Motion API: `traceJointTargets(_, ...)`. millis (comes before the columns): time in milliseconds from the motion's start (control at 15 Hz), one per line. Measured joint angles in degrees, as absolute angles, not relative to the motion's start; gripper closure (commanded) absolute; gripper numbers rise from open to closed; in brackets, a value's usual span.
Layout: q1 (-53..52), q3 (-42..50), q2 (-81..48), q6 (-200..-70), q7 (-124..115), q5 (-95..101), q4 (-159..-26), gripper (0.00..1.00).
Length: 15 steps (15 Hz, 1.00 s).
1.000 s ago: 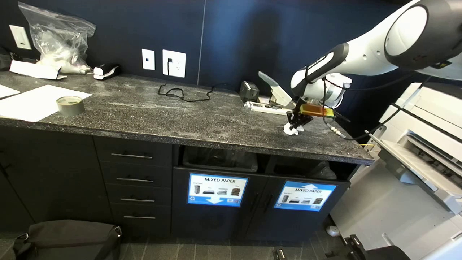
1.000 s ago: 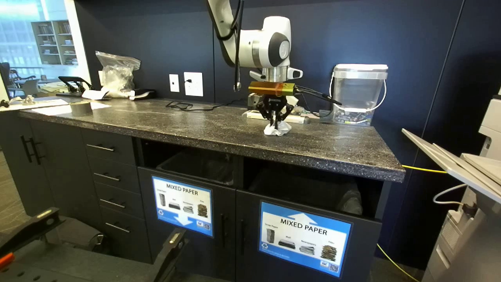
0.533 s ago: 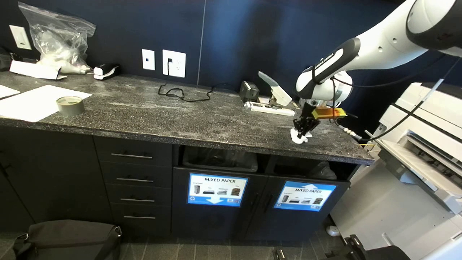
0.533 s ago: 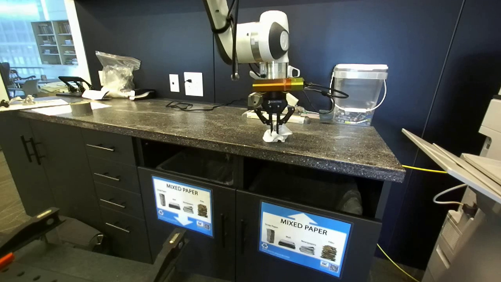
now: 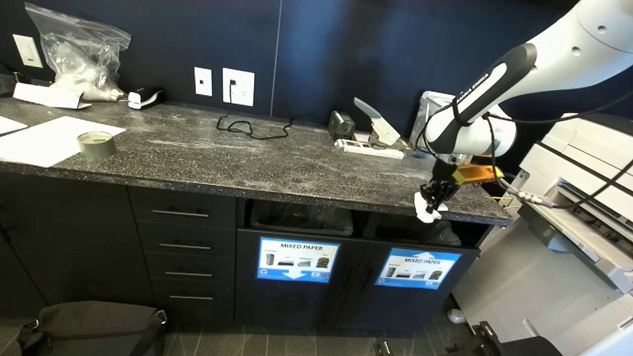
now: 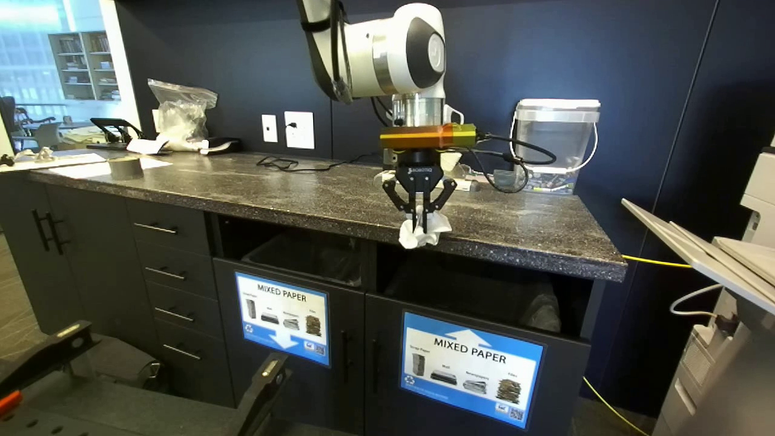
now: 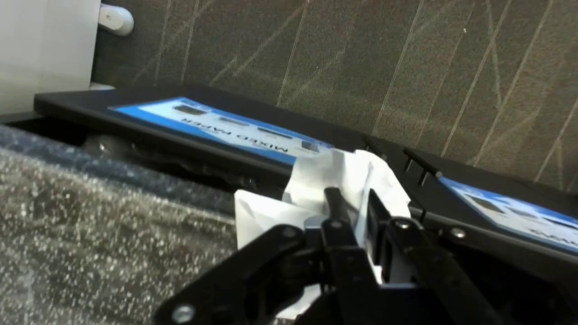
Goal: Remove all the paper trash from the base top and put them in the mixed paper bin on the right
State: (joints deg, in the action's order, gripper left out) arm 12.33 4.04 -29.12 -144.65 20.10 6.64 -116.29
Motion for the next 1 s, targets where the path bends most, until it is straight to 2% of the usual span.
traceJointTargets(467,13.9,5.8,-23.1,-164.5,16.4,5.4,-136.2,0.86)
traceJointTargets(1000,16.6,2.5,-27.2,-191.0,8.6,1.3,-145.9,0.85)
